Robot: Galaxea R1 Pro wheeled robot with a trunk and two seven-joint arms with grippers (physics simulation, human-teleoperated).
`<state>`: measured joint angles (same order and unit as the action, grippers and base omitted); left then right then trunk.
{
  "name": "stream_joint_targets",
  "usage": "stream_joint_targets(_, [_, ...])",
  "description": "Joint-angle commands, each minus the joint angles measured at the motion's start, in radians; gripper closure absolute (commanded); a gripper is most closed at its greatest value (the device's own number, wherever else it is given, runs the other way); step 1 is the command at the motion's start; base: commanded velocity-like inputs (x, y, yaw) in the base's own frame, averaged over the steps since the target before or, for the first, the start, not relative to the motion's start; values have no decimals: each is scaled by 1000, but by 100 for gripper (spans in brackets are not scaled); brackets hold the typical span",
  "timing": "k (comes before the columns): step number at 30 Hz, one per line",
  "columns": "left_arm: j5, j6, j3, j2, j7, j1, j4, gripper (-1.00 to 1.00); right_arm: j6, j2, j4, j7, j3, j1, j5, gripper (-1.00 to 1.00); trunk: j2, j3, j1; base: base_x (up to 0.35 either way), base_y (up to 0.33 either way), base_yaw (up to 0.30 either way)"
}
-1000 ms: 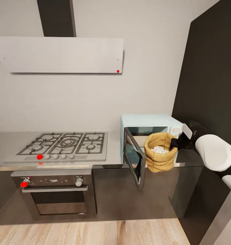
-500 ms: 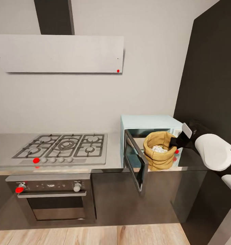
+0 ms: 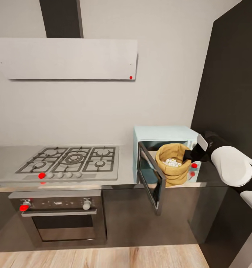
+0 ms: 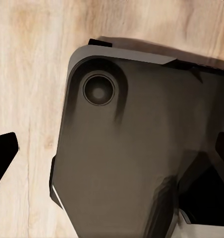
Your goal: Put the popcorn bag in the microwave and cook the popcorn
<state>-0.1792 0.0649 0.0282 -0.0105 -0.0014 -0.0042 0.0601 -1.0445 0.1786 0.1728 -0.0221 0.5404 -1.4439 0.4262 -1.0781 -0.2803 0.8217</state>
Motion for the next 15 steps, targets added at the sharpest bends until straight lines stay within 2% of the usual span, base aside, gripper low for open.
stream_joint_targets(1, [-5, 3, 2, 0, 0, 0, 0, -100, -3, -1, 1, -2, 8, -1, 5, 100, -1, -1, 0, 0, 79, 0])
stream_joint_targets(7, [-5, 3, 1, 0, 0, 0, 0, -100, -3, 3, 1, -2, 6, -1, 6, 100, -1, -1, 0, 0, 14, -13])
stream_joint_targets(10, [-5, 3, 1, 0, 0, 0, 0, -100, -3, 14, 1, -2, 6, -1, 6, 100, -1, -1, 0, 0, 0, -225])
stream_joint_targets(15, [-5, 3, 1, 0, 0, 0, 0, -100, -3, 13, 1, -2, 4, -1, 6, 100, -1, -1, 0, 0, 0, -283])
